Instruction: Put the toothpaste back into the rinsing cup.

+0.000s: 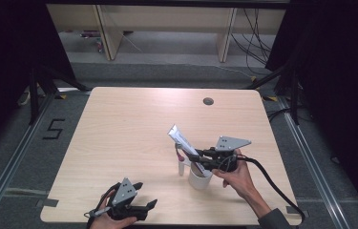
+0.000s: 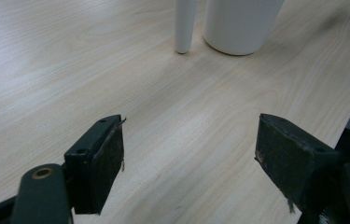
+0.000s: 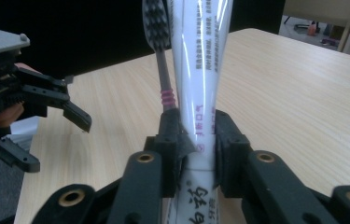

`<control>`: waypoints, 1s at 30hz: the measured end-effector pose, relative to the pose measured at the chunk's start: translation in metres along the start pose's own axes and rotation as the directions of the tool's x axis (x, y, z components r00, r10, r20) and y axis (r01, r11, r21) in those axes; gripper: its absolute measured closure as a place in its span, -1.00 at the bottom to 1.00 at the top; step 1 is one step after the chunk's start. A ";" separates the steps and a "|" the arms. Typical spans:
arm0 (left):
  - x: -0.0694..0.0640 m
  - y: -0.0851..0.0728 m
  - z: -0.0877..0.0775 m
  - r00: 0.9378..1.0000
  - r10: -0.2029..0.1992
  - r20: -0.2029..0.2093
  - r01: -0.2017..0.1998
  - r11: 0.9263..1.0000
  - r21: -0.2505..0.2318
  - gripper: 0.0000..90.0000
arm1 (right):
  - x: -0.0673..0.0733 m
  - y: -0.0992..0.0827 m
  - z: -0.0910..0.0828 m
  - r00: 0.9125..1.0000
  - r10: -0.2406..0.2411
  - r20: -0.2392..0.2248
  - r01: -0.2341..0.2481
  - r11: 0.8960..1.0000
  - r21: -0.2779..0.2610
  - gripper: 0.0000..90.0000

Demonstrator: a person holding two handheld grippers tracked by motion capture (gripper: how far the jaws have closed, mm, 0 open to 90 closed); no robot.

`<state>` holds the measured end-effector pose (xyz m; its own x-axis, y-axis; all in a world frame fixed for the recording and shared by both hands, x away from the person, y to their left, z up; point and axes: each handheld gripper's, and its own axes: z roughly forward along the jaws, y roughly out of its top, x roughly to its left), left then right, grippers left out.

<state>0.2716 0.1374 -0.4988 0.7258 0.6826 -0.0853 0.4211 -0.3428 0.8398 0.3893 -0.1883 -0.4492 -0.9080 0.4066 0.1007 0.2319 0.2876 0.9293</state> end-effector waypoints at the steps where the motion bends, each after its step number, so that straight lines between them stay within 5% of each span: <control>1: 0.000 0.000 0.000 1.000 -0.003 0.000 0.003 1.000 -0.002 -0.49 | 0.000 0.000 0.000 1.000 -0.007 0.001 0.007 1.000 0.009 0.62; 6: 0.000 0.000 0.000 1.000 0.002 0.000 -0.002 1.000 -0.001 -0.48 | 0.003 0.000 -0.003 1.000 -0.009 0.007 0.009 0.999 0.045 0.61; 7: 0.000 0.001 0.000 1.000 -0.004 0.001 0.004 1.000 -0.003 -0.47 | 0.002 0.002 -0.006 0.997 -0.063 0.034 0.061 0.997 0.056 0.65; 9: 0.000 0.000 0.000 1.000 0.001 0.006 -0.001 1.000 -0.006 -0.47 | 0.004 0.003 -0.007 0.999 -0.034 0.022 0.032 0.997 0.065 0.65; 20: -0.001 0.000 0.000 1.000 0.001 0.009 -0.001 1.000 0.002 -0.46 | 0.006 0.007 -0.015 0.996 -0.073 0.053 0.067 0.992 0.110 0.58; 30: -0.001 0.000 0.001 1.000 0.001 0.011 -0.001 1.000 0.008 -0.45 | 0.010 0.010 -0.024 0.995 -0.088 0.047 0.081 0.987 0.136 0.73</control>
<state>0.2711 0.1360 -0.4986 0.7322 0.6750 -0.0907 0.4248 -0.3485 0.8355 0.3741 -0.2019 -0.4306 -0.9077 0.4196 0.0017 0.2028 0.4350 0.8773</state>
